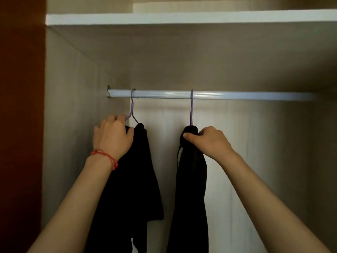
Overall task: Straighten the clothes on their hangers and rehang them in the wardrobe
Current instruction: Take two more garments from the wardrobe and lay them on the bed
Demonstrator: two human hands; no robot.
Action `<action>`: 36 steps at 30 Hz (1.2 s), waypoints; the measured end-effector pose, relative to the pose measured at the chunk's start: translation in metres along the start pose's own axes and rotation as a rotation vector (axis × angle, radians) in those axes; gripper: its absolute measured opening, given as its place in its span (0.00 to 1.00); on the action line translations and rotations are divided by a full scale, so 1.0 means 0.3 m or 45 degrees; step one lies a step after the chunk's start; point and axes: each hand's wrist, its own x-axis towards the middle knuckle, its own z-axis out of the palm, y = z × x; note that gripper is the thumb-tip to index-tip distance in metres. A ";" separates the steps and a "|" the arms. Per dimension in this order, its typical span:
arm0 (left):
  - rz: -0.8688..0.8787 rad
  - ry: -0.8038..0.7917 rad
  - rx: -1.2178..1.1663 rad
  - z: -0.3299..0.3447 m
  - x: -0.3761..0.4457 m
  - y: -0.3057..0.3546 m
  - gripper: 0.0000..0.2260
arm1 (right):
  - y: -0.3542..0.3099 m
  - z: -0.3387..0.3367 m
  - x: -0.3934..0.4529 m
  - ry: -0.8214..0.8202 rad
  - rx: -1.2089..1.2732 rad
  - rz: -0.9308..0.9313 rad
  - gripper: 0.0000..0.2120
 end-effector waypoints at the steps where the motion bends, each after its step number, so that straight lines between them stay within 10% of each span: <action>1: -0.049 -0.072 -0.019 -0.002 0.024 -0.009 0.17 | -0.003 0.001 0.015 -0.028 -0.015 0.022 0.18; 11: -0.255 -0.428 -0.262 0.055 0.159 -0.081 0.12 | 0.018 -0.020 0.040 -0.002 -0.364 0.144 0.13; 36: -0.201 -0.029 -0.927 0.070 0.047 -0.097 0.12 | 0.102 0.061 -0.082 0.422 -0.084 -0.015 0.11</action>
